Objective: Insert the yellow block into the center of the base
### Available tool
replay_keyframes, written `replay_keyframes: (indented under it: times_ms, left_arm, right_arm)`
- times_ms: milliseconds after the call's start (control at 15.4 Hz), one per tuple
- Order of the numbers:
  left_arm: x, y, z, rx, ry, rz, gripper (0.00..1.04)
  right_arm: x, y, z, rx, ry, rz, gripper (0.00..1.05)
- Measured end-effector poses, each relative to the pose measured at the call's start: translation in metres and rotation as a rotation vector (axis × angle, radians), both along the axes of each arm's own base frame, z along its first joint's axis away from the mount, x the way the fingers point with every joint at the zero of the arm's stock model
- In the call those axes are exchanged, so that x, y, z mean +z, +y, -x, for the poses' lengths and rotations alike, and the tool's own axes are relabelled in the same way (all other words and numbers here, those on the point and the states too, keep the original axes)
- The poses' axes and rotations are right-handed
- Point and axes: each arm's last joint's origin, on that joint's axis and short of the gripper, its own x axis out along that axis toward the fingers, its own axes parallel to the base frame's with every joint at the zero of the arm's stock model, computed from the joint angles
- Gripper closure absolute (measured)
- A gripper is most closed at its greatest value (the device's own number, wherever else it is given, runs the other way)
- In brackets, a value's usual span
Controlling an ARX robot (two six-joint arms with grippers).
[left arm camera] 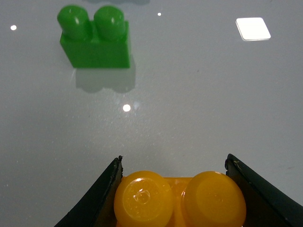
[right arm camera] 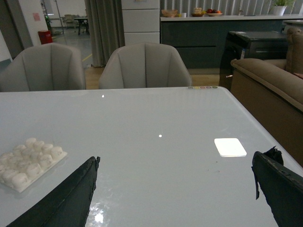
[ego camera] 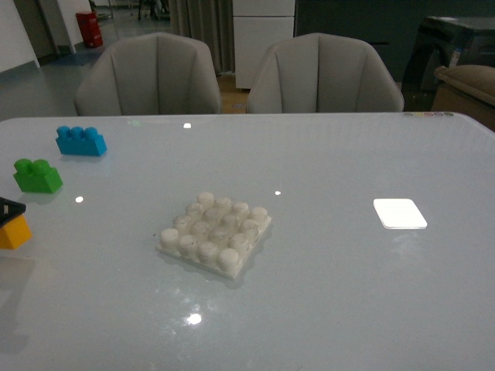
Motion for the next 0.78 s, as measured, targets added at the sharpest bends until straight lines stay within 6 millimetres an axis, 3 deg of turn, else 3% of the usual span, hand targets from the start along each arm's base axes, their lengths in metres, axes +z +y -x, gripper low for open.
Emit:
replay_keyframes:
  times_ms: [195,325,520,780]
  left_arm:
    - [0.020,-0.027,0.008,-0.034,-0.078,-0.028,0.46]
    - [0.024,-0.059,0.019,-0.081,-0.113,-0.031,0.46]
    - [0.034,-0.128,0.035,-0.204,-0.190,-0.007,0.46]
    - [0.037,-0.187,0.037,-0.303,-0.263,0.040,0.46]
  right_arm:
    - [0.000,0.000,0.000,0.000,0.000,0.000,0.06]
    - [0.000,0.000,0.000,0.000,0.000,0.000,0.06]
    - [0.000,0.000,0.000,0.000,0.000,0.000,0.06]
    - [0.000,0.000,0.000,0.000,0.000,0.000,0.06]
